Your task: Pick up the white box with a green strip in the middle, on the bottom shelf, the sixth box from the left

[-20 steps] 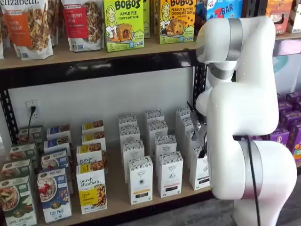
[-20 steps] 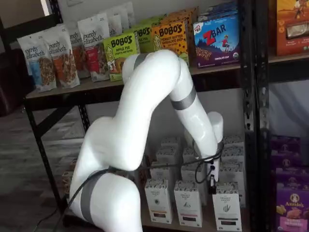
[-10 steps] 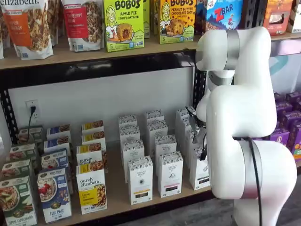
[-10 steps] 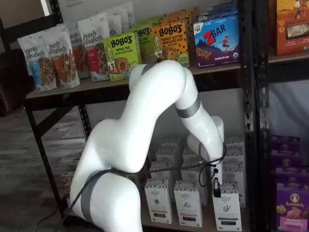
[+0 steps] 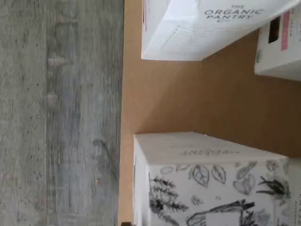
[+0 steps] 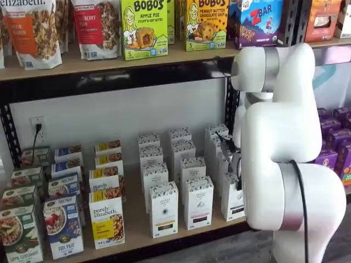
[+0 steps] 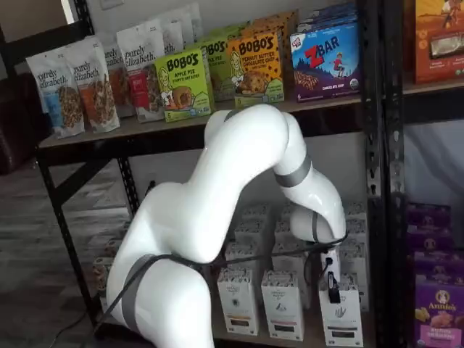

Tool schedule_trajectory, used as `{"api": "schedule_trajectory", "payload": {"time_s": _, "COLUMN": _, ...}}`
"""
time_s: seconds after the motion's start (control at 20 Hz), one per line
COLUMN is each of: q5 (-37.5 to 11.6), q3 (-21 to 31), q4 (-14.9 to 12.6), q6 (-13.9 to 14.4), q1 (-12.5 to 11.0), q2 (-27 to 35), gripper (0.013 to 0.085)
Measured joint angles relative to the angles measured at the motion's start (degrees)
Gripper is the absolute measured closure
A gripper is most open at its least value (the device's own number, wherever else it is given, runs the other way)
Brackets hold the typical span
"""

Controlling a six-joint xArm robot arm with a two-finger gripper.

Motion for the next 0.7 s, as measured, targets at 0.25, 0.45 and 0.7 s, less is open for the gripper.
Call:
{"api": "schedule_trajectory", "payload": {"time_s": 0.25, "q5": -0.2, "q3": -1.3, "q4": -2.9, "q6": 2.9, "q1": 0.3, "q2": 1.5, "gripper": 0.0130}}
{"api": "schedule_trajectory", "payload": {"time_s": 0.45, "q5": 0.6, "q3": -2.3, "q4": -8.0, "q6": 7.4, "q1": 0.1, "q2": 2.2, "gripper": 0.0130}}
{"api": "schedule_trajectory", "payload": {"time_s": 0.7, "q5": 1.6, "q3": -2.8, "q4": -7.3, "q6": 6.6, "q1": 0.0, "q2": 2.5, "gripper": 0.0130}}
